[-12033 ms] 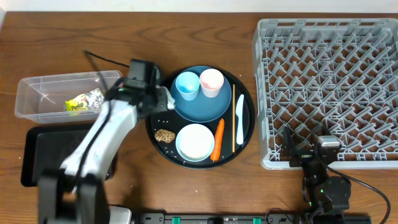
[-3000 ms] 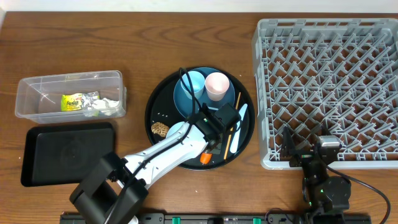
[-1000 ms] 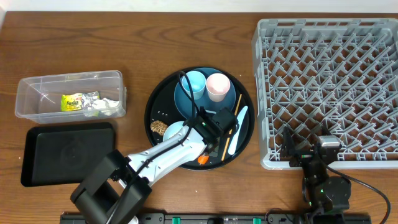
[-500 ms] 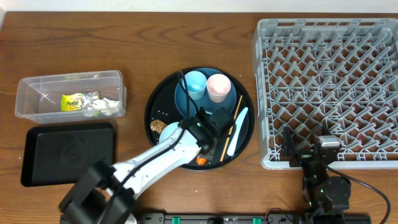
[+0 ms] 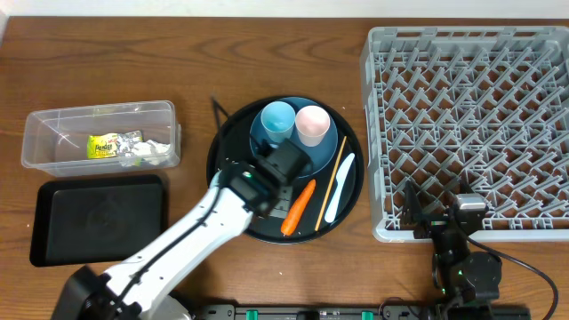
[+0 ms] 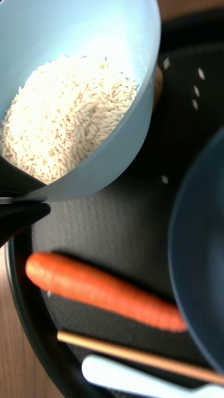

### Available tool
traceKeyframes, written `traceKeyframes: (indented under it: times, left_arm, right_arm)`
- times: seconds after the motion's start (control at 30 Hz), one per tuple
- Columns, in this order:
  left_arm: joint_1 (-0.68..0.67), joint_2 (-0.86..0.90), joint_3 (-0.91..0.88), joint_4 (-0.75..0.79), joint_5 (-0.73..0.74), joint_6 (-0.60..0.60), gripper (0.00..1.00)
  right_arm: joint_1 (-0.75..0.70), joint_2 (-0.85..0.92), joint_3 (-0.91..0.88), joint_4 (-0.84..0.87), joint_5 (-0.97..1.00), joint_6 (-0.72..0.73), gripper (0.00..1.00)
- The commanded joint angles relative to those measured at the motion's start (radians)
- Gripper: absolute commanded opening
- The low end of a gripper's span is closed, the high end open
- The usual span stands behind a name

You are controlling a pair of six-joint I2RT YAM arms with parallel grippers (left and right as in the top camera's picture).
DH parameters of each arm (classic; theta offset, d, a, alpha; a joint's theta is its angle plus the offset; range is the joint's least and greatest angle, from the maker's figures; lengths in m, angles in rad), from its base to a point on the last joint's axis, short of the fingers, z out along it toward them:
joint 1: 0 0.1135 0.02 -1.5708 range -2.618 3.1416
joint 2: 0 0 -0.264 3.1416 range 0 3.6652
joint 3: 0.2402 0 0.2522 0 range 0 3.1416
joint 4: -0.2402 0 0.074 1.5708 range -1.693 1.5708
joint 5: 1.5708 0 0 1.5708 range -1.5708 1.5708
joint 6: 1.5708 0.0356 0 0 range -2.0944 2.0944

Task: Sort waste into correct bins and load items into the dishwasher rack
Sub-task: 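Carry the rice bowl left over the black rectangular tray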

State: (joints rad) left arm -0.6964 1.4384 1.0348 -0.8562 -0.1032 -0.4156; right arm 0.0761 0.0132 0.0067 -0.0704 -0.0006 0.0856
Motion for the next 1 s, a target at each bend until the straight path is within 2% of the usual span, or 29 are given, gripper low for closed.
traceKeyframes:
  times: [0.0, 0.2, 0.5, 0.97]
  left_arm:
    - [0.078, -0.059, 0.035, -0.026, 0.053, 0.097, 0.06]
    - [0.273, -0.144, 0.035, -0.069, 0.149, 0.173, 0.06]
    - [0.652, -0.207, 0.035, -0.105, 0.364, 0.337, 0.06]
    - [1.242, -0.205, 0.034, -0.073, 0.682, 0.424, 0.06]
  right_arm:
    - [-0.017, 0.000, -0.001, -0.004, 0.008, -0.013, 0.99]
    - [-0.017, 0.000, -0.001, -0.004, 0.008, -0.012, 0.99]
    - [-0.017, 0.000, -0.001, -0.004, 0.008, -0.012, 0.99]
    - [-0.017, 0.000, -0.001, -0.004, 0.008, -0.013, 0.99]
